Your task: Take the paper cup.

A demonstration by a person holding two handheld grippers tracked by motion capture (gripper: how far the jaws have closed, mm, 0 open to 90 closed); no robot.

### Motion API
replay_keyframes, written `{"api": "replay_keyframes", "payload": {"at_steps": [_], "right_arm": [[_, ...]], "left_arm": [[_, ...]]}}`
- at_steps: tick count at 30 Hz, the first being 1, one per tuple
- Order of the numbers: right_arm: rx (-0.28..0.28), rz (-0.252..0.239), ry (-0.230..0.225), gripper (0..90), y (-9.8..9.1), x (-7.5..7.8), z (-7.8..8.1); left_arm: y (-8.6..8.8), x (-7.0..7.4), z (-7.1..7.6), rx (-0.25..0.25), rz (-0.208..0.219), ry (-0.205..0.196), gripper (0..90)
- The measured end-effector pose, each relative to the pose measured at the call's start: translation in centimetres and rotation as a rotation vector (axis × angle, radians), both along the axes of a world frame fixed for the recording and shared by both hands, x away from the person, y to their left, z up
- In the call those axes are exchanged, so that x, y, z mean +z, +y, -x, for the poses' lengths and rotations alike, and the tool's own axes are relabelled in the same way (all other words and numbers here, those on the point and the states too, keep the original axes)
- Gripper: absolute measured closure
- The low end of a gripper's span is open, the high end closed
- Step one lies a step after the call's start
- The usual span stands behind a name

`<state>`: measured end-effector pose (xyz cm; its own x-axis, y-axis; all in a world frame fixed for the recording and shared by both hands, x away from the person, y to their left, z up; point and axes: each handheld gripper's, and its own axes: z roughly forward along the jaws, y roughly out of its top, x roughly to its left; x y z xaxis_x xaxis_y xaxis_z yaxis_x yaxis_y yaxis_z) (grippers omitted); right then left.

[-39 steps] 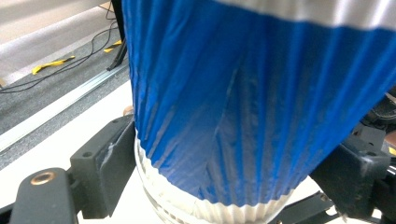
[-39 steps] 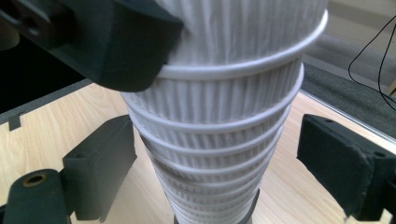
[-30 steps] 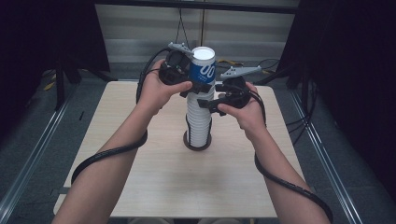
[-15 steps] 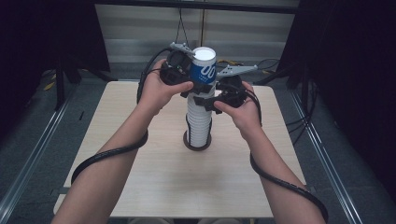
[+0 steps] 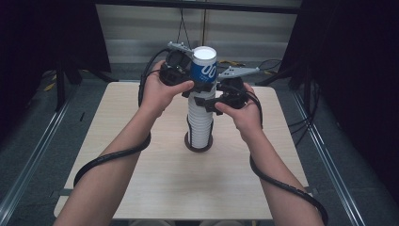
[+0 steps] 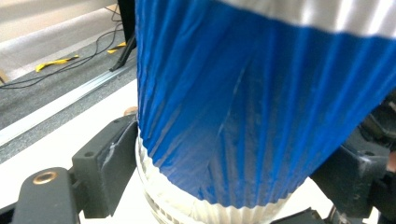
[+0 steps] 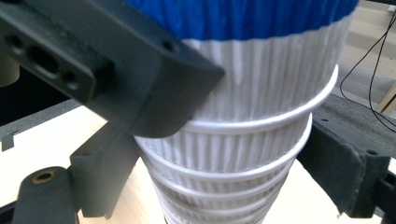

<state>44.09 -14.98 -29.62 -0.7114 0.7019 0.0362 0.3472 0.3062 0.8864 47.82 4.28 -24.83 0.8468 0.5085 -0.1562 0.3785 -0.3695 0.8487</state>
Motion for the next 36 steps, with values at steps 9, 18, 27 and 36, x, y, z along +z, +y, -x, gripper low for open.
{"api": "replay_keyframes", "payload": {"at_steps": [9, 18, 27, 36], "right_arm": [[-0.003, 0.000, 0.000, 13.5, 0.0, 0.0, 0.0], [-0.005, 0.003, 0.000, 13.5, 0.0, 0.0, 0.1], [-0.003, 0.004, 0.000, 13.4, 0.0, 0.0, 0.0], [-0.005, -0.004, 0.003, 13.5, 0.0, 0.0, 0.0]], "left_arm": [[0.2, 0.6, 0.1, 0.007, 0.020, -0.004, 17.2], [0.4, 1.6, 0.2, 0.008, 0.035, -0.001, 18.9], [0.6, 2.5, 0.2, 0.007, 0.042, -0.001, 19.6], [0.7, 2.9, 0.2, 0.004, 0.039, 0.007, 19.7]]}}
